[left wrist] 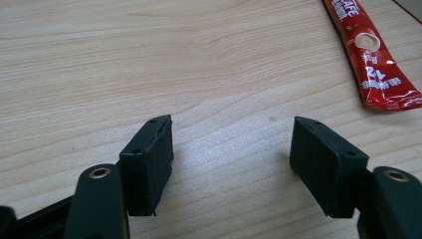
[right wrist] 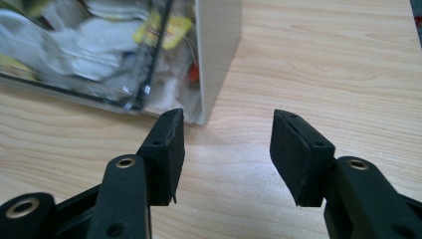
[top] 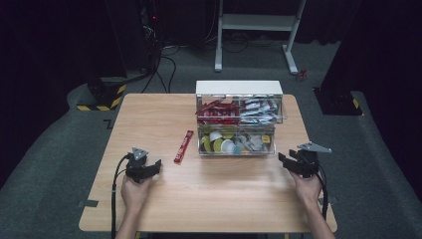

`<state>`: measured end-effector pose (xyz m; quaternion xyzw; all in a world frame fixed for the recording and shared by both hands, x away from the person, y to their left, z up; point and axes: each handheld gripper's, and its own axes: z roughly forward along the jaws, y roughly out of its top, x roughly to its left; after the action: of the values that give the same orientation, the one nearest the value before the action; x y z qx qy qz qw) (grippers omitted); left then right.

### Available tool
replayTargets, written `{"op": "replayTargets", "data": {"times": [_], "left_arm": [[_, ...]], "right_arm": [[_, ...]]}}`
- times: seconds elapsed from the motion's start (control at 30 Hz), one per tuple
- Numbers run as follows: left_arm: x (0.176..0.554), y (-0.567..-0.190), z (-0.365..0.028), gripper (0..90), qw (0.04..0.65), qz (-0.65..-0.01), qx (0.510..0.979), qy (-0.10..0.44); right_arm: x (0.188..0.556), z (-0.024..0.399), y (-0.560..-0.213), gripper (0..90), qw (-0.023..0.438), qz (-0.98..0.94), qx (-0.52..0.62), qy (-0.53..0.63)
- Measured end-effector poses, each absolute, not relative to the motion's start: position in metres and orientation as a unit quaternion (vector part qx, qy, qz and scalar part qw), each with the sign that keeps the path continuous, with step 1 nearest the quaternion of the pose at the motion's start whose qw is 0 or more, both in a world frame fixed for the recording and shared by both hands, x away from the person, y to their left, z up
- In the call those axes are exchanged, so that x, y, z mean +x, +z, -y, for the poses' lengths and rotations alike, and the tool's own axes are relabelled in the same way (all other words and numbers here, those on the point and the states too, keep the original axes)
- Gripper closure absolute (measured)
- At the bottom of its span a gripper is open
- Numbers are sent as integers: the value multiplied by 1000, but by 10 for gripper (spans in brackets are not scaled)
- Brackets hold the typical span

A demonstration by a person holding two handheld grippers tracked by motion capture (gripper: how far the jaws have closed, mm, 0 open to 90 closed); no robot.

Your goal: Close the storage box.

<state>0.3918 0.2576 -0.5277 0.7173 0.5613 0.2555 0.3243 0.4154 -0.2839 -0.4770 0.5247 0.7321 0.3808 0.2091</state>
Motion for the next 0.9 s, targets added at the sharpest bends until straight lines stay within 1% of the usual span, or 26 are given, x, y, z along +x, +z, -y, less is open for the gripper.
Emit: {"op": "replayTargets", "data": {"times": [0.23, 0.73, 0.87, 0.9], "left_arm": [[392, -528, -258, 339, 324, -561, 717, 255], [392, -528, -258, 339, 324, -560, 718, 256], [392, -528, -258, 339, 324, -560, 718, 256], [392, -528, -258, 339, 324, -561, 717, 255]], "right_arm": [[423, 283, -489, 477, 209, -736, 534, 361], [434, 278, -514, 483, 223, -737, 545, 332], [434, 276, -519, 484, 233, -738, 545, 322], [434, 274, -521, 484, 243, -742, 539, 318]]}}
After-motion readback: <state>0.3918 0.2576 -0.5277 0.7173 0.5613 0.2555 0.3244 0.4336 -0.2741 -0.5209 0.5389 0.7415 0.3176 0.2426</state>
